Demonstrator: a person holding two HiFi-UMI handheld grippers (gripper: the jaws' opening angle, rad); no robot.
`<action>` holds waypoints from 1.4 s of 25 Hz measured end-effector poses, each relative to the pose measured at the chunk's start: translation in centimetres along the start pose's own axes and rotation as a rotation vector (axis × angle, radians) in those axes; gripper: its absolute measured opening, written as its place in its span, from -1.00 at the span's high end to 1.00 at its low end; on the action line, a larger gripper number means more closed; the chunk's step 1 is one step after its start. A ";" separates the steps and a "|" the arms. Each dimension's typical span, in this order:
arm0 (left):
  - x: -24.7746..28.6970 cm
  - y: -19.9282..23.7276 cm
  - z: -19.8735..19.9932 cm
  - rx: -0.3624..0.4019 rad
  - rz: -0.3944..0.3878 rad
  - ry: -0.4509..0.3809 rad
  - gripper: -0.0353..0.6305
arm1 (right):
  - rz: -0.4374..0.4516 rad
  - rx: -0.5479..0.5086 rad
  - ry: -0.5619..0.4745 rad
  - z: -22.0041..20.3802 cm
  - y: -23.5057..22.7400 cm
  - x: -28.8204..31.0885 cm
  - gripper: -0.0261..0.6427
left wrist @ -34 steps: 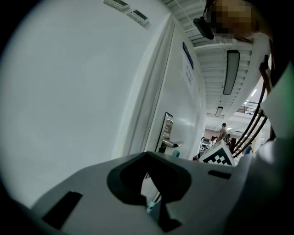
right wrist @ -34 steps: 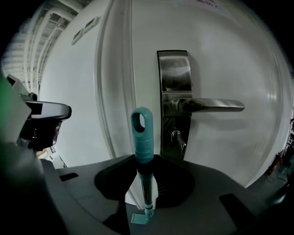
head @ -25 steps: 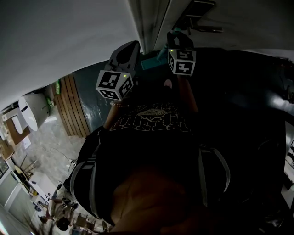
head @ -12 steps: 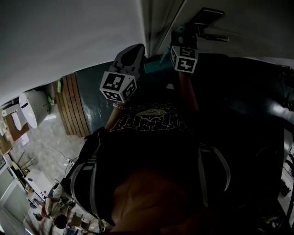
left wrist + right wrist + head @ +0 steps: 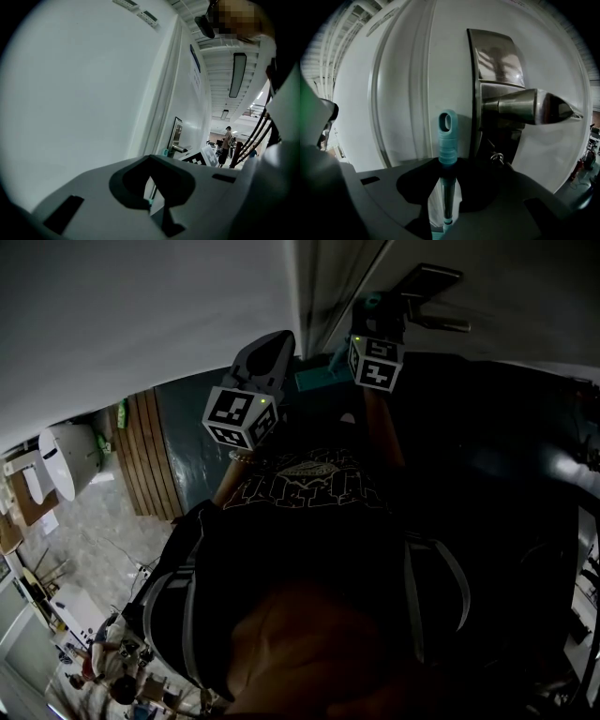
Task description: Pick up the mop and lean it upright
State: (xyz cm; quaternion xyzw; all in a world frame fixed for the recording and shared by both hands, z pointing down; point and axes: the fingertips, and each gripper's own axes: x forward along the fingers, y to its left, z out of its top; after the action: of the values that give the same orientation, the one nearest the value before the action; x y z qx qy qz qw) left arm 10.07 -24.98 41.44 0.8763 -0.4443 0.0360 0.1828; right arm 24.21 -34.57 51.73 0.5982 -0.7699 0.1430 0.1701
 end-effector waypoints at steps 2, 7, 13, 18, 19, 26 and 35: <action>0.0 0.0 0.0 0.000 -0.004 0.003 0.78 | 0.009 -0.008 0.002 0.0 0.2 0.0 0.56; 0.2 -0.7 0.0 0.001 -0.020 0.004 0.78 | 0.017 -0.013 -0.004 0.0 0.2 -0.7 0.53; 0.0 -1.7 0.0 0.003 -0.037 0.009 0.78 | 0.020 -0.002 -0.029 0.6 0.1 -2.0 0.52; -0.3 -1.5 -0.3 0.004 -0.034 0.005 0.78 | 0.010 0.009 -0.045 0.6 0.0 -2.4 0.53; -0.4 -1.5 -0.3 0.003 -0.035 0.005 0.78 | 0.010 0.011 -0.055 0.7 -0.1 -2.6 0.53; -0.2 -2.3 -0.4 0.004 -0.053 0.008 0.78 | -0.021 0.012 -0.074 1.0 -0.9 -4.1 0.87; 0.5 -3.6 -1.0 0.006 -0.103 0.026 0.78 | -0.006 0.034 -0.067 0.6 -0.5 -6.6 0.87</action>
State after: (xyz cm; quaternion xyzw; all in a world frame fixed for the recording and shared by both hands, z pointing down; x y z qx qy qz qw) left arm 13.31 -23.11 41.41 0.8980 -0.3961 0.0393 0.1873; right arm 26.17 -29.20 48.34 0.6077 -0.7709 0.1353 0.1344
